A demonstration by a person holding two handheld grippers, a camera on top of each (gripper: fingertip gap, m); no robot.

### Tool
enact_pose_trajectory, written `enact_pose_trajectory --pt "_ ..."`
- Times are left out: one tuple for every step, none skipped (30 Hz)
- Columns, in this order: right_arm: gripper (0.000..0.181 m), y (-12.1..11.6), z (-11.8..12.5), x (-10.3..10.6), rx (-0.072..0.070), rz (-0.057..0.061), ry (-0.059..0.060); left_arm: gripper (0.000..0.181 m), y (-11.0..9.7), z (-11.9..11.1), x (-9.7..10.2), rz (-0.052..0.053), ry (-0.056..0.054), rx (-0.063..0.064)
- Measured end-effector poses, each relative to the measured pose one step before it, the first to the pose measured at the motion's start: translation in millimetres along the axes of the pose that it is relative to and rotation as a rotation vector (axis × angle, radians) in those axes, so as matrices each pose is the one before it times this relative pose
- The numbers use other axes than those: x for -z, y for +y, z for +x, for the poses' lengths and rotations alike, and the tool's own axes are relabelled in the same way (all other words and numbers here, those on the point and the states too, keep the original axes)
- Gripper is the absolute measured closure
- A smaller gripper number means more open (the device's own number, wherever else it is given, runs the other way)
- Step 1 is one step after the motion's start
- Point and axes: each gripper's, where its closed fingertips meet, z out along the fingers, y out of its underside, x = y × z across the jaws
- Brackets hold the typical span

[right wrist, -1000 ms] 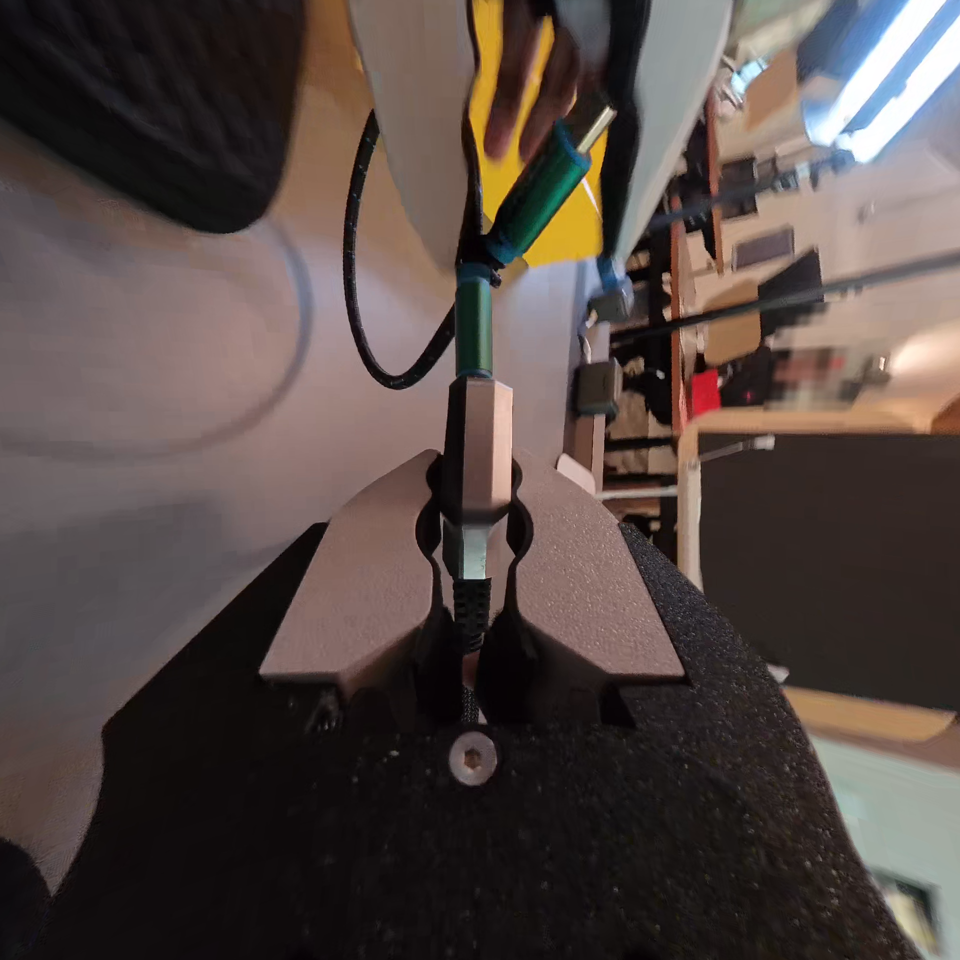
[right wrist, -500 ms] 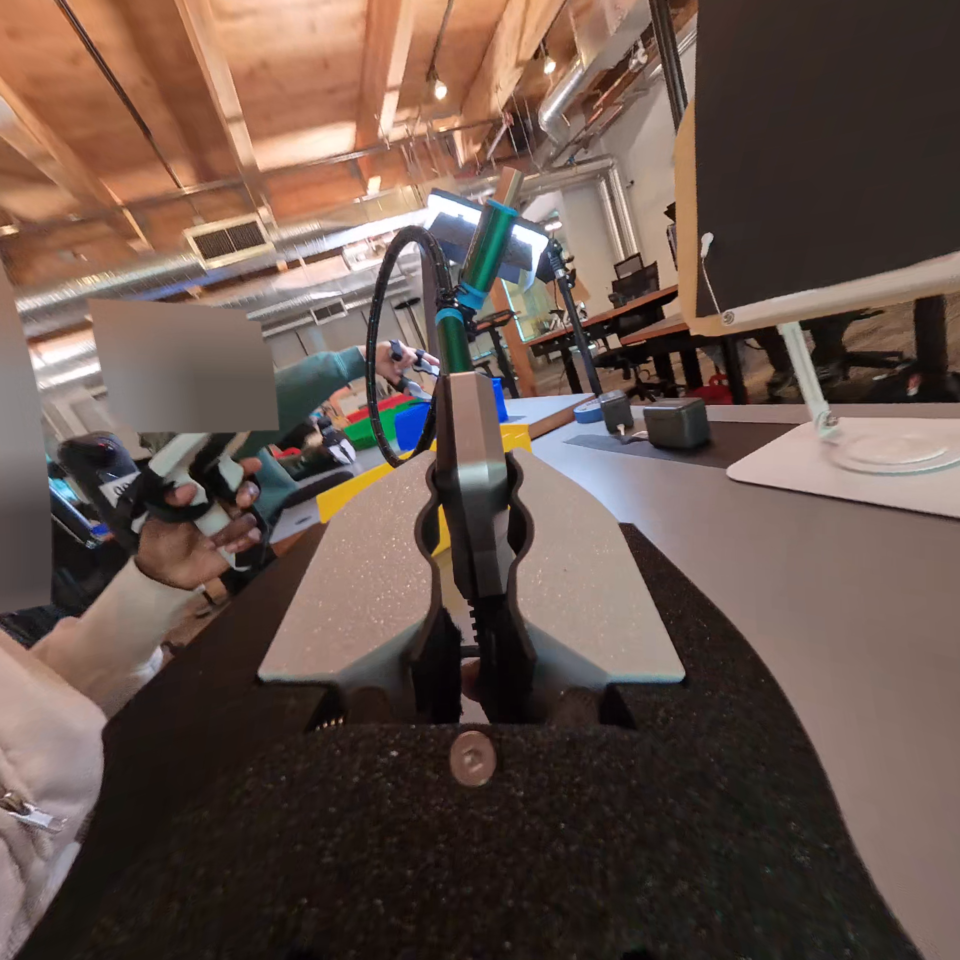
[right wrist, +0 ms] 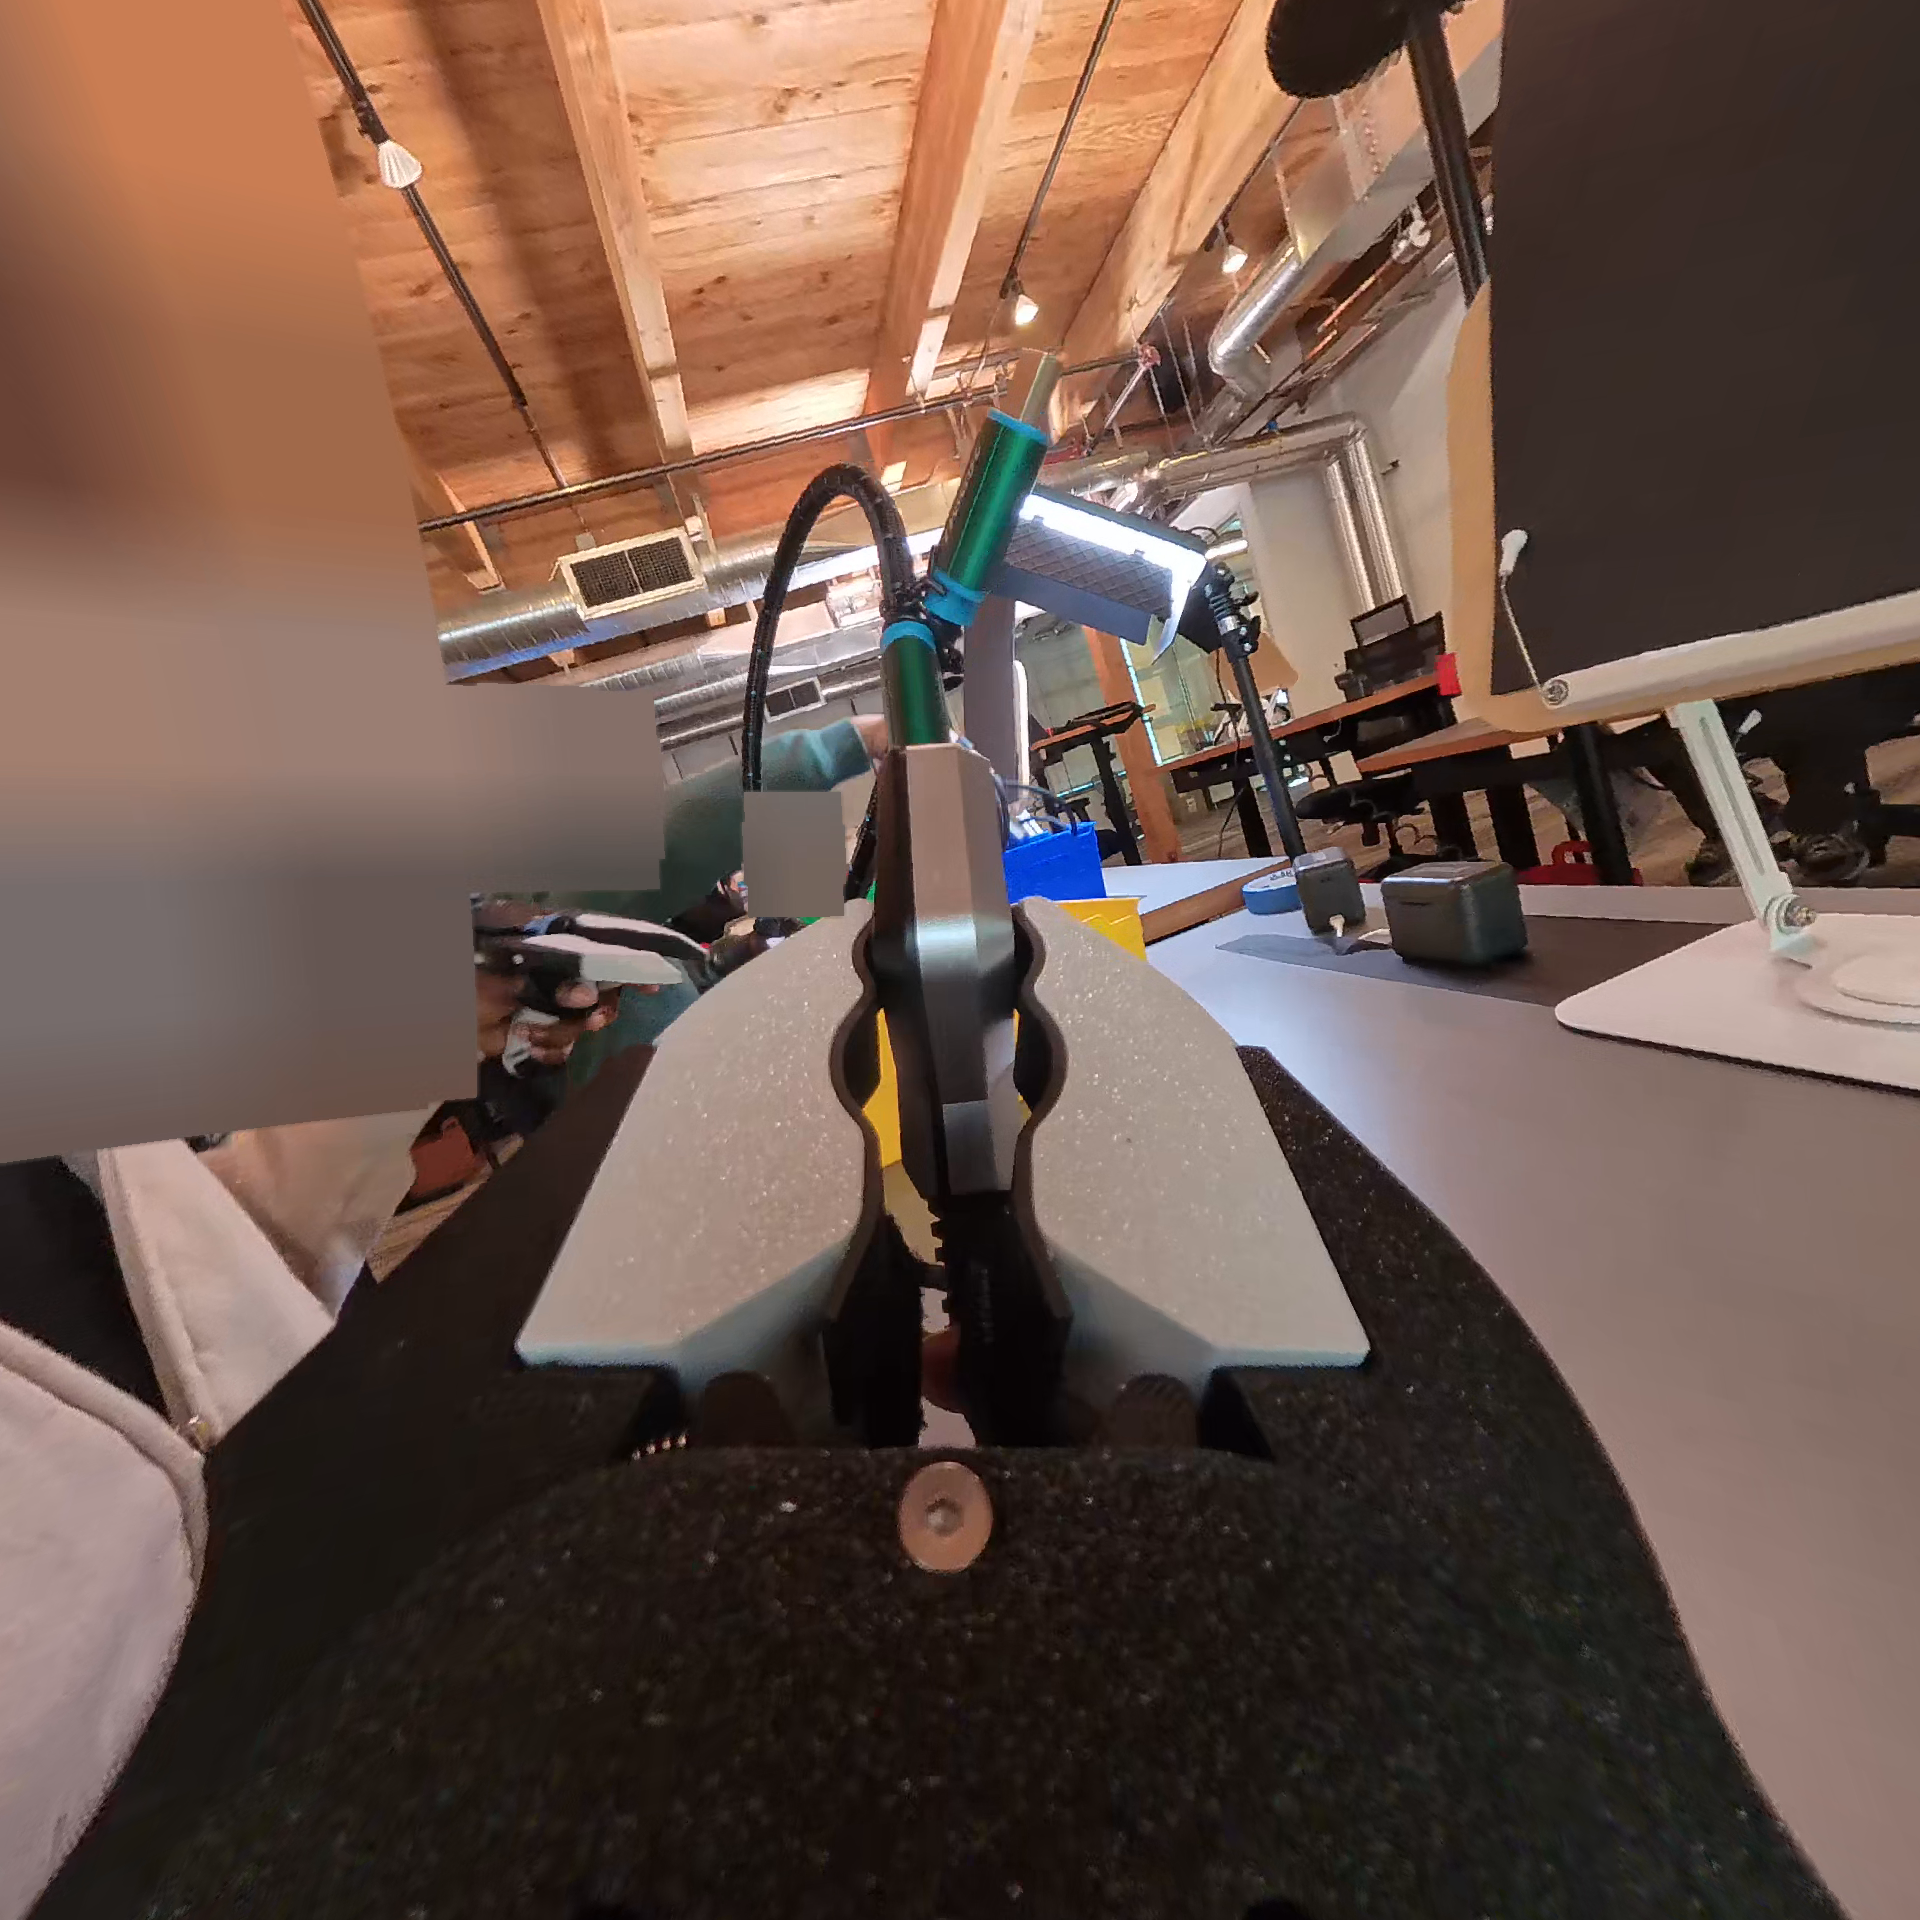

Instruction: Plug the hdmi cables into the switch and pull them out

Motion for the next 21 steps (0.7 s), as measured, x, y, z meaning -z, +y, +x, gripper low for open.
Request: enact_pose_trajectory --pt "0.159 0.93 -1.18 0.06 0.0044 -0.0037 -0.0064 0.141 6.57 -11.03 -2.43 -0.0773 -0.0212 -0.0394" --pt "0.159 0.53 -0.75 0.03 0.0017 -0.0017 -0.0035 0.141 4.64 -9.20 -3.09 -0.0700 -0.0071 -0.0410" --pt "0.159 0.13 -0.29 0.01 0.0021 -0.0004 -0.0019 0.142 2.53 -6.59 -4.05 -0.0583 0.0105 -0.0476" --pt "0.160 -0.11 -0.22 0.08 0.0032 0.0005 -0.0008 0.144 1.37 -2.83 -5.06 -0.0529 0.0352 -0.0651" --pt "0.160 0.16 -0.01 0.13 0.0021 -0.0002 0.0001 0.148 2.07 0.22 -5.97 -0.0571 0.0548 -0.0959" --pt "0.159 0.38 0.12 -0.04 0.0014 -0.0021 0.0006 0.149 4.23 0.08 -7.02 -0.0674 0.0526 -0.1310" --pt "0.159 0.77 0.02 0.00 0.0025 -0.0037 0.0002 0.149 7.26 -1.28 -7.78 -0.0808 0.0442 -0.1557" --pt "0.159 1.03 0.05 0.00 0.0031 -0.0052 0.0006 0.149 9.09 -2.12 -8.39 -0.0845 0.0423 -0.1540" --pt "0.160 1.08 0.22 0.06 0.0029 -0.0058 0.0014 0.148 7.94 -3.66 -8.61 -0.0685 0.0367 -0.1211" --pt "0.160 1.04 0.31 -0.07 0.0028 -0.0053 0.0019 0.148 5.46 -5.19 -8.36 -0.0451 0.0331 -0.0704" --pt "0.160 0.87 0.16 0.05 0.0029 -0.0045 0.0011 0.148 3.70 -4.65 -7.71 -0.0310 0.0405 -0.0323" --pt "0.160 0.78 -0.08 -0.03 0.0025 -0.0035 0.0001 0.148 2.32 -3.65 -7.17 -0.0237 0.0425 -0.0234" --pt "0.160 0.46 0.06 -0.03 0.0020 -0.0025 0.0005 0.148 1.50 -3.22 -6.81 -0.0215 0.0322 -0.0358" --pt "0.160 0.31 0.28 -0.08 0.0020 -0.0016 0.0015 0.148 2.23 -2.87 -6.64 -0.0308 0.0213 -0.0543" --pt "0.160 0.19 0.21 0.05 0.0021 -0.0009 0.0019 0.148 3.66 -2.58 -6.51 -0.0419 0.0137 -0.0622" --pt "0.160 0.18 0.31 -0.04 0.0024 -0.0009 0.0017 0.149 4.67 -2.16 -6.60 -0.0464 0.0132 -0.0573" --pt "0.160 0.41 0.34 -0.06 0.0031 -0.0015 0.0019 0.149 4.97 -1.01 -6.80 -0.0437 0.0184 -0.0463" --pt "0.160 0.42 0.44 -0.01 0.0023 -0.0026 0.0025 0.149 5.04 0.21 -7.18 -0.0385 0.0241 -0.0340" --pt "0.160 0.65 0.62 -0.09 0.0014 -0.0034 0.0032 0.149 5.23 1.09 -7.13 -0.0359 0.0277 -0.0256" --pt "0.160 0.72 0.70 -0.17 0.0017 -0.0037 0.0035 0.148 4.89 0.70 -6.55 -0.0327 0.0240 -0.0221" --pt "0.160 0.71 0.53 -0.09 0.0025 -0.0036 0.0027 0.146 3.51 -0.03 -5.32 -0.0204 0.0188 -0.0204"
